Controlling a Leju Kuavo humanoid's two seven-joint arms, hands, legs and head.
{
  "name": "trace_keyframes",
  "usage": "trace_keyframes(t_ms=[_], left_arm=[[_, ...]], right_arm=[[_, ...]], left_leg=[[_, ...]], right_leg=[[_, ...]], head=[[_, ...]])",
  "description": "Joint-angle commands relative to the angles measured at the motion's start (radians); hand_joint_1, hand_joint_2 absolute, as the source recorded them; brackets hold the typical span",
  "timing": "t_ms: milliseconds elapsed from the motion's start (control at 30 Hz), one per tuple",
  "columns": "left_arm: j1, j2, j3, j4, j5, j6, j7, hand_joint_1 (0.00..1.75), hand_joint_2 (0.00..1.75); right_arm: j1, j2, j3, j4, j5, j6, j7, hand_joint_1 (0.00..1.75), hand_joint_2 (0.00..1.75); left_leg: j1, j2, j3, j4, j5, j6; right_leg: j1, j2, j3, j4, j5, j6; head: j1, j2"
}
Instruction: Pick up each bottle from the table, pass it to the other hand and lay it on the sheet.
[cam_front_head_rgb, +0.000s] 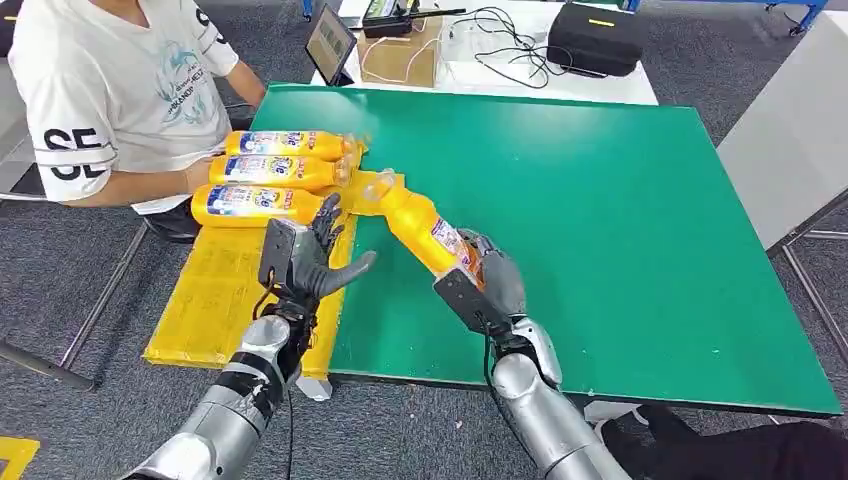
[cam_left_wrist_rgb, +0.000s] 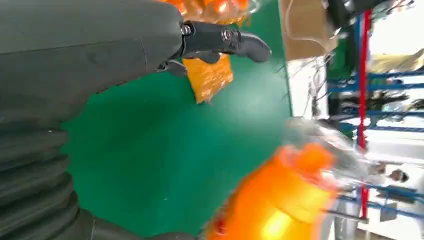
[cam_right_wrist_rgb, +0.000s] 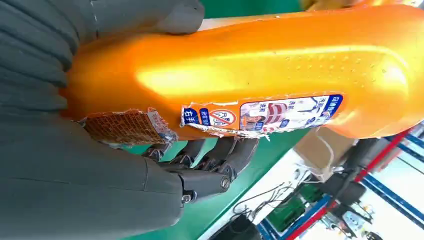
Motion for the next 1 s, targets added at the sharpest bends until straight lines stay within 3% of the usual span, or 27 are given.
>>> trace_keyframes(t_ms=[33, 533, 933, 967, 1000], left_arm=[[-0.087, 0.011, -0.108, 0.153, 0.059, -0.172, 0.049, 0.0, 1.75], [-0.069, -0.002, -0.172, 0.062, 0.122, -0.247, 0.063, 0.0, 1.75], [-0.063, 0.013, -0.148, 0.039, 0.218, -0.255, 0.078, 0.0, 1.75], [-0.059, 0.013, -0.143, 0.032, 0.224, -0.256, 0.076, 0.0, 1.75], [-0.055, 0.014, -0.137, 0.026, 0.237, -0.27, 0.077, 0.0, 1.75]], right_arm=[[-0.075, 0.07, 0.043, 0.078, -0.052, -0.001, -0.04, 1.75, 1.75], [-0.123, 0.121, 0.154, 0.181, -0.051, 0.05, -0.032, 1.75, 1.75], [-0.168, 0.149, 0.282, 0.37, -0.002, 0.137, 0.007, 1.75, 1.75], [-0.179, 0.147, 0.295, 0.385, 0.012, 0.145, 0.018, 1.69, 1.75], [-0.181, 0.148, 0.292, 0.389, 0.013, 0.136, 0.024, 0.23, 1.75]], left_leg=[[0.001, 0.001, 0.002, 0.001, -0.001, -0.001], [0.001, 0.002, 0.003, 0.001, -0.002, -0.001], [0.002, 0.002, 0.003, 0.0, -0.002, -0.002], [0.002, 0.003, 0.004, 0.001, -0.003, -0.002], [0.002, 0.002, 0.002, 0.0, -0.002, -0.001]], right_leg=[[0.001, 0.001, 0.002, 0.001, -0.001, -0.002], [0.002, 0.001, 0.003, 0.0, -0.002, -0.002], [0.002, 0.001, 0.002, 0.0, -0.001, -0.002], [0.003, 0.001, 0.003, 0.0, -0.002, -0.002], [0.002, 0.0, 0.002, 0.0, -0.001, -0.002]], head=[[0.0, 0.0], [0.0, 0.0], [-0.001, 0.0], [0.0, 0.0], [0.0, 0.0]])
